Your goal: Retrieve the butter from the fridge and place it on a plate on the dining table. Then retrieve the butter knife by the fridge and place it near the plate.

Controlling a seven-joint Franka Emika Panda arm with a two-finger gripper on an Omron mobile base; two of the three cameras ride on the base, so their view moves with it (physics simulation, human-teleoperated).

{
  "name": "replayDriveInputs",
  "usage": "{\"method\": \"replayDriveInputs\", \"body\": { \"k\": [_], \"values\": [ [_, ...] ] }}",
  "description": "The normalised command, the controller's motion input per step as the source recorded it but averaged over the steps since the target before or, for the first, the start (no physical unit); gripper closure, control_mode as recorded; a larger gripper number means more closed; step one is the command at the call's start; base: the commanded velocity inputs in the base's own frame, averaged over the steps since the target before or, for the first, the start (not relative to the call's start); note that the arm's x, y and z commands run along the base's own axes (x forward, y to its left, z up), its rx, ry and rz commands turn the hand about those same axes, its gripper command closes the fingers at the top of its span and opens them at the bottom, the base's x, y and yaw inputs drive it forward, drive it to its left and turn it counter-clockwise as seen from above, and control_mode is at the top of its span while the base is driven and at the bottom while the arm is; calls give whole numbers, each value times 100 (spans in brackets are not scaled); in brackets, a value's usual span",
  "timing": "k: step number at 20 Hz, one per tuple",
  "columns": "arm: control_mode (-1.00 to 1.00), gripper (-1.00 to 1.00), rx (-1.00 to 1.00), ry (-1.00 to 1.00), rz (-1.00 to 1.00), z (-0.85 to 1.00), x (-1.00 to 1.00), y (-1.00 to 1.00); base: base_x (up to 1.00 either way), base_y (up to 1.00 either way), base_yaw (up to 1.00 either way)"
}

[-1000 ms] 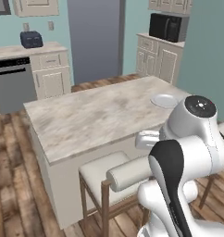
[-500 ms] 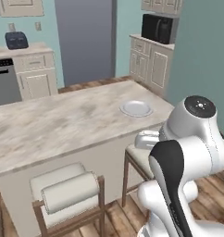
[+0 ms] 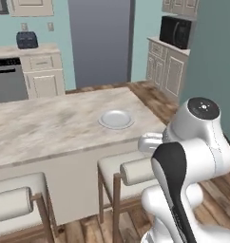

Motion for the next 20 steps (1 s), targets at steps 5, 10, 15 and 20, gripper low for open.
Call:
{"method": "replayDriveInputs", "body": {
  "k": [5,10,15,20],
  "values": [
    [100,100,0,0,0,0,0,0,32,-72,52],
    [100,100,0,0,0,0,0,0,34,-24,29],
    [100,100,0,0,0,0,0,0,52,-51,22],
    [100,100,0,0,0,0,0,0,84,-13,4]
  ]
}}
